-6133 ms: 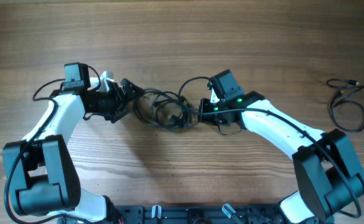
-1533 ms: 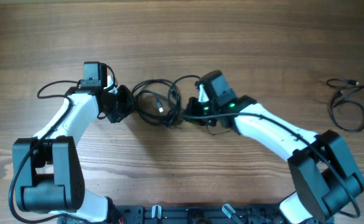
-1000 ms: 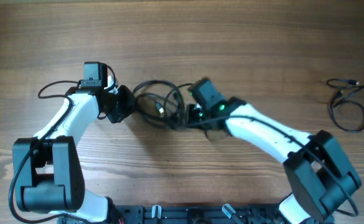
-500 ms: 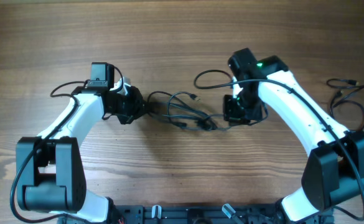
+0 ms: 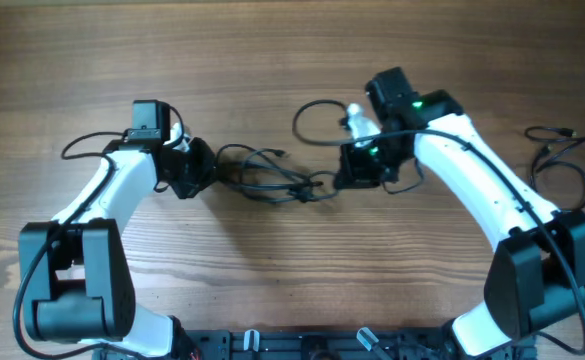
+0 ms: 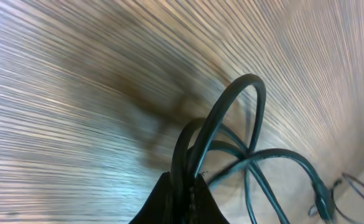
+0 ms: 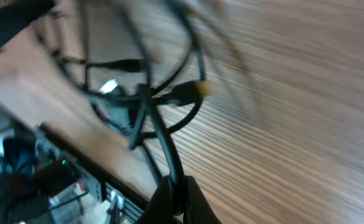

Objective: Untangle cables

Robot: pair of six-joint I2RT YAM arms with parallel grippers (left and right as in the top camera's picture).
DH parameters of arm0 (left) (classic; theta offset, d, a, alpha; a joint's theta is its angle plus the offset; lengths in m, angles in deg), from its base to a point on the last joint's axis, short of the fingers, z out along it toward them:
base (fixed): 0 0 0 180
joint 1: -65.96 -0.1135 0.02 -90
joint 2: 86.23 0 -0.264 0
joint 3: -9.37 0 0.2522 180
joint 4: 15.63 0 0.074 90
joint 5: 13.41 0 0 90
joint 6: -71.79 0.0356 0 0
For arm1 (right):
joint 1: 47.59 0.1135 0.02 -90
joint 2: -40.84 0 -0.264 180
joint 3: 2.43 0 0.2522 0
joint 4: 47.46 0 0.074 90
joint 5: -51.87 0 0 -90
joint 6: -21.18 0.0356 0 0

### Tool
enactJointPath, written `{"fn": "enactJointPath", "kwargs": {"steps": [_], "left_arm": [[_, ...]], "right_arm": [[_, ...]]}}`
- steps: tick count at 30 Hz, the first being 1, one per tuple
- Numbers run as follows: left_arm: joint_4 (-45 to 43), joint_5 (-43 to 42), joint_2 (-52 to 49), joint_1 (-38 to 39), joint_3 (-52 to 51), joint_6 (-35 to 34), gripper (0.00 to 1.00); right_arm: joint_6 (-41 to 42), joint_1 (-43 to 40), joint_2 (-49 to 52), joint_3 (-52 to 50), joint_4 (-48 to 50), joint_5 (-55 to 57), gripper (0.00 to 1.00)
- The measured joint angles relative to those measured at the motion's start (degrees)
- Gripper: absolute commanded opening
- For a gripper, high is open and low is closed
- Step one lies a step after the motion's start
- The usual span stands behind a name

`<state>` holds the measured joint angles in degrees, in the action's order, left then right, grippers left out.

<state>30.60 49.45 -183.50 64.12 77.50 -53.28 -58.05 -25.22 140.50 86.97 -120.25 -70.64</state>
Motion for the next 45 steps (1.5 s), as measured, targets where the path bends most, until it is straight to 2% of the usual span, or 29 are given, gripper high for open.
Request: {"fn": "enactJointPath", "kwargs": {"steps": [1,2,3,4,8,13,20,26,31,33,35,37,40,41,44,45], "left_arm": [[0.15,0.48,0.00,-0.57,0.00,0.02,0.26],[0.17,0.83,0.00,-1.09,0.00,0.11,0.51],[0.15,1.25,0.00,-1.70,0.00,0.20,0.84],[0.17,2.12,0.00,-2.16,0.00,0.04,1.00],[0.57,3.56,0.00,-2.93,0.00,-0.35,1.00],[0.59,1.66,0.00,-2.93,0.00,-0.35,1.00],[0.59,-1.97,0.00,-2.93,0.00,-0.20,1.00],[0.57,-2.75,0.00,-2.93,0.00,-0.20,1.00],[0.57,-2.78,0.00,-2.93,0.00,-0.20,1.00],[0.59,-2.75,0.00,-2.93,0.00,-0.20,1.00],[0.52,-2.78,0.00,-2.93,0.00,-0.20,0.99],[0.55,-2.78,0.00,-2.93,0.00,-0.20,0.89],[0.55,-2.82,0.00,-2.93,0.00,-0.13,0.69],[0.50,-2.78,0.00,-2.93,0.00,0.09,0.66],[0.52,-2.80,0.00,-2.93,0.00,0.02,0.67],[0.55,-2.80,0.00,-2.93,0.02,0.00,0.73]], "right_arm": [[0.04,1.16,0.00,-0.07,2.01,-0.76,0.04],[0.55,1.97,0.00,-0.07,3.43,-1.16,0.04],[1.79,3.15,0.00,-0.17,5.79,-1.77,0.04],[3.21,4.31,0.00,-0.26,8.22,-2.19,0.04],[12.04,9.35,0.04,-0.72,18.10,-1.90,0.04],[21.29,15.19,1.29,-1.07,24.30,3.17,0.04],[26.36,18.18,4.39,-1.29,34.56,10.93,0.04],[36.54,18.14,6.99,-1.29,34.58,21.11,0.04],[39.08,17.97,10.38,-1.31,31.85,25.49,0.04],[38.62,17.44,11.19,-1.40,33.00,23.39,0.04],[37.48,16.33,11.26,-1.68,38.32,16.83,0.04],[37.40,15.08,11.26,-1.68,42.34,10.14,0.04],[40.39,13.57,11.26,-1.68,43.28,3.67,0.04],[41.66,13.27,11.26,-1.68,43.34,2.14,0.04],[43.21,13.20,11.26,-1.68,44.63,-0.85,0.04],[43.41,13.20,11.26,-1.68,45.24,-2.12,0.04]]}}
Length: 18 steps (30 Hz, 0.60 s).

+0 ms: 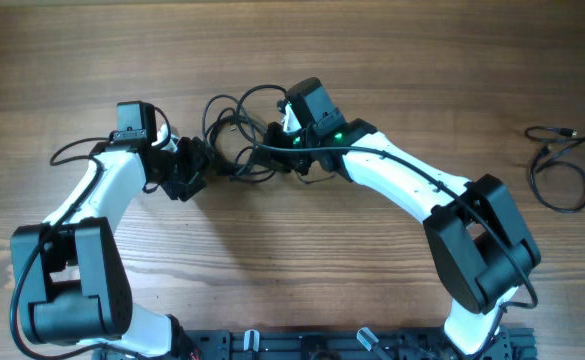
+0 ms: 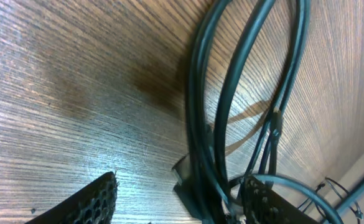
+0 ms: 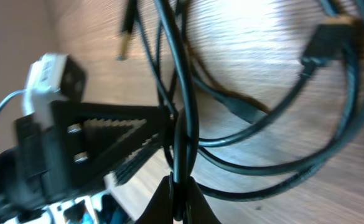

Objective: Untangle cables

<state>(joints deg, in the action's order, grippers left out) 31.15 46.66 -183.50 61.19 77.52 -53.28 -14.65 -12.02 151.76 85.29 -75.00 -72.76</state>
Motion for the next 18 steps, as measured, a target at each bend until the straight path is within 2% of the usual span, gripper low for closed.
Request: {"fn": "enactJointPath", "kwargs": {"steps": [1,2,3,4,6,7,9,10,16,18], "left_arm": [[-0.02,0.00,0.00,0.00,-0.02,0.02,0.78],[-0.02,0.00,0.00,0.00,-0.02,-0.07,0.79],[-0.02,0.00,0.00,0.00,-0.02,0.04,0.78],[-0.07,0.02,0.00,0.00,-0.02,-0.04,0.72],[-0.02,0.00,0.00,0.00,0.00,-0.17,0.46],[0.00,-0.04,0.00,0.00,0.00,-0.17,0.38],[0.00,0.00,0.00,0.00,0.00,0.09,0.11],[0.00,-0.07,0.00,0.00,0.00,-0.17,0.04],[-0.55,-1.03,0.00,0.07,0.22,-1.09,0.04],[-0.52,-1.03,0.00,0.11,0.22,-1.09,0.04]], "right_arm": [[0.17,0.00,0.00,0.00,0.59,-1.09,0.04],[0.24,0.00,0.00,0.00,1.64,-2.73,0.04],[0.24,0.00,0.00,0.00,3.23,-4.74,0.04],[0.20,0.00,0.00,0.00,4.48,-6.19,0.04],[0.17,0.00,0.00,0.00,6.34,-9.64,0.04],[0.20,0.00,0.00,0.00,6.51,-10.71,0.04],[0.11,0.00,0.00,0.00,6.60,-12.76,0.04],[-0.22,0.00,0.00,0.00,6.58,-13.20,0.04],[-7.69,0.37,0.11,-0.37,4.11,-16.52,0.04],[-10.47,-1.22,0.11,-0.39,-0.15,-16.83,0.04]]}}
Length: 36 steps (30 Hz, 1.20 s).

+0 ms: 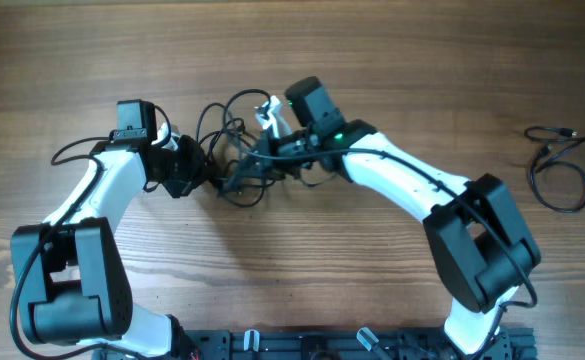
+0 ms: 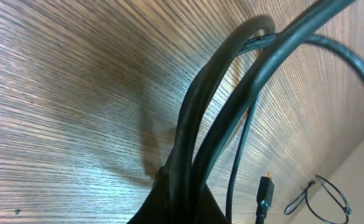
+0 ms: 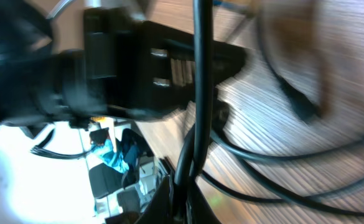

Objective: Untangle cables

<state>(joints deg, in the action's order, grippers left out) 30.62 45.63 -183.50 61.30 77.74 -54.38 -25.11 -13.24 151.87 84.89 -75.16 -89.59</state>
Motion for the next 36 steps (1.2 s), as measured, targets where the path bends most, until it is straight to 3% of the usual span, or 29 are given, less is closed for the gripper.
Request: {"fn": "enactJointPath", "kwargs": {"steps": [11,15,20,25,29,36], "left_arm": [[0.48,0.66,0.00,0.26,0.00,0.09,0.04],[0.74,1.09,0.00,0.42,-0.02,0.24,0.04],[0.83,0.00,0.00,1.36,-0.07,0.24,0.04],[0.96,-1.49,0.00,1.73,-0.13,0.26,0.04],[0.98,-1.95,-0.02,1.73,-0.13,0.26,0.04],[0.96,0.04,0.00,1.33,-0.13,0.31,0.04]], "right_arm": [[-17.86,-13.70,0.00,0.09,-25.11,-1.84,0.04],[-20.76,-13.88,0.00,0.09,-31.36,10.25,0.04],[-13.18,-12.98,0.00,0.42,-38.51,33.75,0.04],[-10.27,-12.70,0.00,0.87,-40.44,44.24,0.04],[-11.93,-12.57,0.00,0.96,-40.46,45.97,0.06],[-29.05,-13.44,0.00,0.94,-40.28,36.22,0.09]]}}
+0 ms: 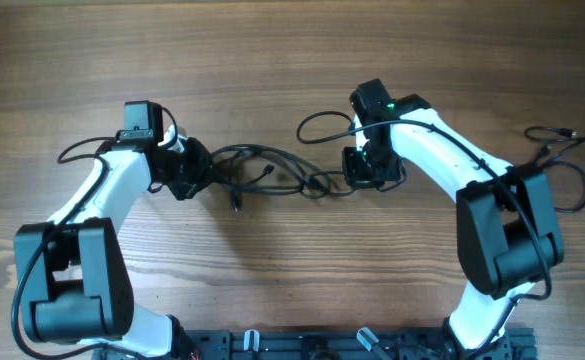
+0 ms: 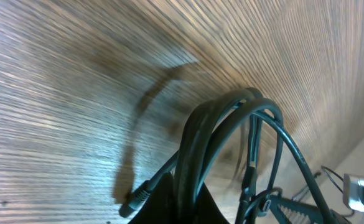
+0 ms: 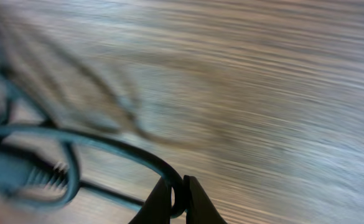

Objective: Untangle cables

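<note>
A tangle of black cables point(image 1: 272, 172) stretches across the middle of the wooden table between my two grippers. My left gripper point(image 1: 200, 170) is shut on a bunch of cable strands point(image 2: 197, 146) at the tangle's left end; a plug point(image 2: 139, 194) hangs beside its fingers. My right gripper point(image 1: 357, 172) is shut on a single black cable point(image 3: 122, 149) at the tangle's right end, low over the wood. A loop point(image 1: 322, 125) of that cable curls up behind the right arm.
A separate thin black cable point(image 1: 557, 165) lies coiled at the table's right edge, partly under the right arm's base. The left arm's own lead point(image 1: 84, 148) loops at the left. The arm bases stand along the front edge.
My right gripper has moved right and a little toward the front with its cable, pulling the bunched tangle out into a long, flatter line. My left gripper stays shut, nearly in place.
First both grippers held the tangle stretched between them. Then the right gripper stood close to the left one, which was open, the cables bunched in loops. Then the left was shut again. Now the right is back at the right and the tangle is spread out.
</note>
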Robot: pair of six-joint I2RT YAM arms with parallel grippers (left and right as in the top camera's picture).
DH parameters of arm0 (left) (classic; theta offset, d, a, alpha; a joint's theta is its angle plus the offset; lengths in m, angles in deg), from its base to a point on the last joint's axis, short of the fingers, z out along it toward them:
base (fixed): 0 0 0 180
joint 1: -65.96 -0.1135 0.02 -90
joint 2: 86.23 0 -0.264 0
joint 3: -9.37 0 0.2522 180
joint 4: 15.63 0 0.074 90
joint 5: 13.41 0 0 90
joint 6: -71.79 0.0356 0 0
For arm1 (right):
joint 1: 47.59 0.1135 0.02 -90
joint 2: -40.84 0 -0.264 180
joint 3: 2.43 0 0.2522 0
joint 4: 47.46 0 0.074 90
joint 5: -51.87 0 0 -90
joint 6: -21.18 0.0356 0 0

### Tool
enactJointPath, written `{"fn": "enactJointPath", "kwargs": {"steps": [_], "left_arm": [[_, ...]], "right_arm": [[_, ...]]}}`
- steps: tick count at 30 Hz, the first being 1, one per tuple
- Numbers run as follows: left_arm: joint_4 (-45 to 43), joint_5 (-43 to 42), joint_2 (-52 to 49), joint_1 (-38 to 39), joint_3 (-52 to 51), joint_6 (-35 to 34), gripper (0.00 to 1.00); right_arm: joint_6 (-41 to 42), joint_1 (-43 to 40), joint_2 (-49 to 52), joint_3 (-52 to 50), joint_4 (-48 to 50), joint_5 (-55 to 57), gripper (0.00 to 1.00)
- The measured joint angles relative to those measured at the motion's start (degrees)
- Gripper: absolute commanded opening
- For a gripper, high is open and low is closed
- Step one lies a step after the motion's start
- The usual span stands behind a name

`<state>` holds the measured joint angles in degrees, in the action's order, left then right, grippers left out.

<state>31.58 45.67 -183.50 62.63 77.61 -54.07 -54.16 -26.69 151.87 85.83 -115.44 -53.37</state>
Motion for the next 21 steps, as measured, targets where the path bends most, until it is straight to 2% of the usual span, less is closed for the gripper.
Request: {"fn": "enactJointPath", "kwargs": {"steps": [3,4,5,7,12,14,17,21], "left_arm": [[-0.04,1.09,0.00,-0.50,0.00,0.00,0.04],[-0.07,1.33,0.00,-0.63,0.00,0.00,0.04],[-0.13,1.75,0.00,-0.81,0.00,0.00,0.04],[-0.22,2.54,0.00,-1.01,0.00,0.00,0.04],[-0.20,2.86,0.00,-1.03,0.00,0.00,0.04],[-0.20,3.04,0.00,-1.03,0.00,0.00,0.04],[-0.22,3.06,0.00,-1.03,0.00,-0.02,0.04],[-1.03,2.08,0.00,-1.03,-0.02,-0.48,0.04]], "right_arm": [[-3.04,-0.50,0.00,-0.07,2.03,-5.64,0.13],[-3.54,-0.52,0.00,-0.07,2.80,-6.88,0.19],[-4.15,-0.61,0.00,-0.07,3.67,-8.39,0.31],[-4.57,-0.61,0.00,-0.09,4.13,-10.16,0.46],[-4.59,-0.61,0.00,-0.11,4.15,-10.80,0.61],[-2.34,-0.61,0.00,-0.17,4.13,-9.75,0.63],[1.81,-0.61,0.00,-1.42,5.40,-8.92,0.61],[8.98,-0.20,0.00,-5.95,10.54,-8.50,0.60]]}}
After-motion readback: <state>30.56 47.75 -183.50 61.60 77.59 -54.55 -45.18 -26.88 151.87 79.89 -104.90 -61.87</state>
